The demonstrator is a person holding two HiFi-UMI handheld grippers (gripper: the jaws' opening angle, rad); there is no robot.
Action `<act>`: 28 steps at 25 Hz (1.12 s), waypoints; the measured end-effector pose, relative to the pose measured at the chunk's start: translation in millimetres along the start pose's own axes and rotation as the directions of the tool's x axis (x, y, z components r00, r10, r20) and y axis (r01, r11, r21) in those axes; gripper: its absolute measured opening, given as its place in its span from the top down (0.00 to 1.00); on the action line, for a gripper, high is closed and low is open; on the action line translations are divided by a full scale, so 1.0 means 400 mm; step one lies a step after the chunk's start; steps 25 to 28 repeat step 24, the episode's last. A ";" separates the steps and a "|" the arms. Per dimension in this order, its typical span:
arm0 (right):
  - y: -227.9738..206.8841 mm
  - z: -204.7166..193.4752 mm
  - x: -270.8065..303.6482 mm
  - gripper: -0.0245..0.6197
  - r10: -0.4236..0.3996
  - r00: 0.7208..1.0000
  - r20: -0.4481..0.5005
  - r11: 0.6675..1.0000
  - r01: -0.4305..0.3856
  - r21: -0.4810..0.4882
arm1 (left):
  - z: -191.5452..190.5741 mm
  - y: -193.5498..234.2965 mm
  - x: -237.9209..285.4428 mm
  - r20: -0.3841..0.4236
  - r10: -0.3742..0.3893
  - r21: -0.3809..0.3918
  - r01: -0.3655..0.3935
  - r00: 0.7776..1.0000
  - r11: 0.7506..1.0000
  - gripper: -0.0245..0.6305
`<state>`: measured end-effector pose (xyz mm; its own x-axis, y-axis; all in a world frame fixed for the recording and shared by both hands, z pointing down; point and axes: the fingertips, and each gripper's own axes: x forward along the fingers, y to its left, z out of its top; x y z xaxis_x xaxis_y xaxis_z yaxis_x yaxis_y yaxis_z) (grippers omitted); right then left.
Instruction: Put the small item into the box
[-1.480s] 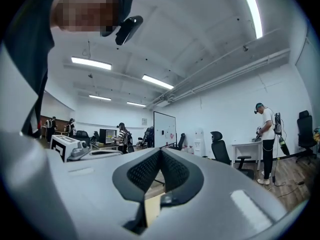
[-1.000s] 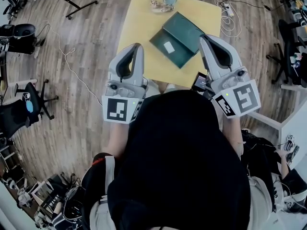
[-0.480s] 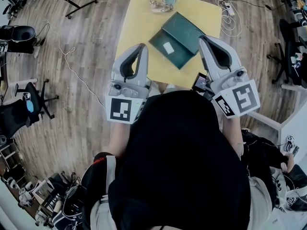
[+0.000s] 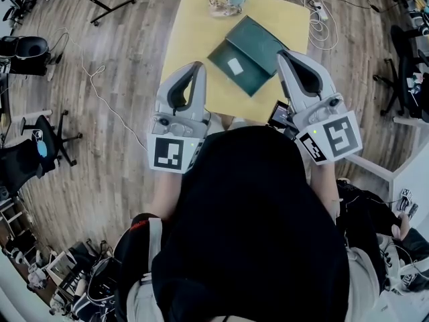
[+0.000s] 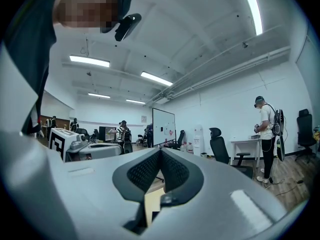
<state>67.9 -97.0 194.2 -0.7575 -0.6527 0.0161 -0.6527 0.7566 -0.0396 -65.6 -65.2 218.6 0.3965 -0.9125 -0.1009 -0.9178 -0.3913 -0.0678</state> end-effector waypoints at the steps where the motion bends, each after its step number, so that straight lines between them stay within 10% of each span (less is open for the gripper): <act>1: 0.001 0.000 0.001 0.96 0.000 1.000 -0.002 1.000 0.000 0.000 | 0.000 0.001 -0.001 -0.002 0.001 -0.002 -0.001 1.000 1.000 0.96; 28: 0.035 -0.015 0.052 0.96 0.022 0.999 -0.037 1.000 -0.022 -0.001 | -0.021 0.053 -0.035 -0.025 0.026 -0.026 -0.027 0.999 0.999 0.96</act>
